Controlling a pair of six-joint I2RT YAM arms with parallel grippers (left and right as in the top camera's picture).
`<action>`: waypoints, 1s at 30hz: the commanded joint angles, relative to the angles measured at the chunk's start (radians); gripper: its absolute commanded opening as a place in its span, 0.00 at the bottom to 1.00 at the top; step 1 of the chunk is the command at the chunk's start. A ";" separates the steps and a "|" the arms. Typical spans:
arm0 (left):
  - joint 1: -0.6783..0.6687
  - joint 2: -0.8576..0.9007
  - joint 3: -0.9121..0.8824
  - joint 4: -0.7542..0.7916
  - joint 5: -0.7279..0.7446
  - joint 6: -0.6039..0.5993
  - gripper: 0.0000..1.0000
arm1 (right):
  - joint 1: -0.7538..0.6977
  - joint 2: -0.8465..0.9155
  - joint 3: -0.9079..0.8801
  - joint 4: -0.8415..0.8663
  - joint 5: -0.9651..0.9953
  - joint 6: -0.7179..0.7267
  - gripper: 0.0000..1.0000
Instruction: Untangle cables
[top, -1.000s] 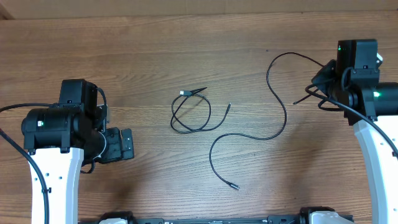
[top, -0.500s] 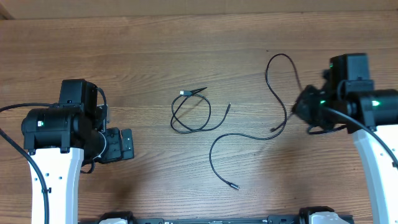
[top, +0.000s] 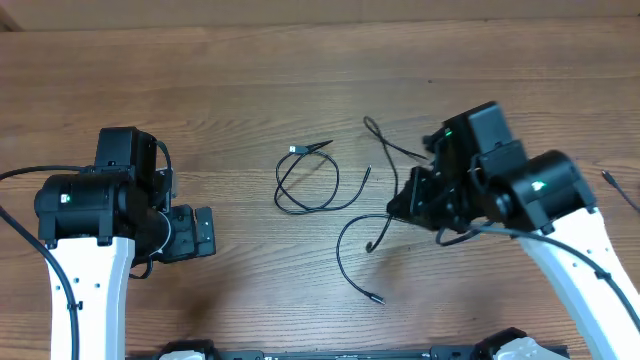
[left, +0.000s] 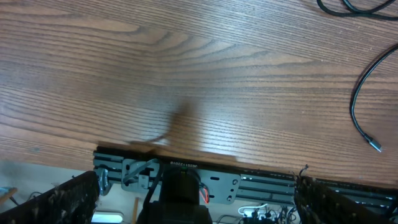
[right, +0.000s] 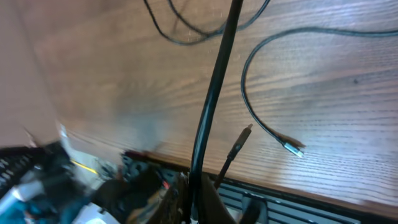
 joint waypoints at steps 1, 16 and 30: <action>0.007 0.003 0.012 0.000 0.011 0.023 1.00 | 0.062 -0.013 -0.041 -0.001 0.120 0.082 0.04; 0.007 0.003 0.012 0.000 0.011 0.023 0.99 | 0.089 -0.013 -0.504 0.370 -0.046 0.179 0.11; 0.007 0.003 0.012 0.000 0.011 0.023 1.00 | 0.086 -0.013 -0.518 0.446 -0.162 -0.023 0.36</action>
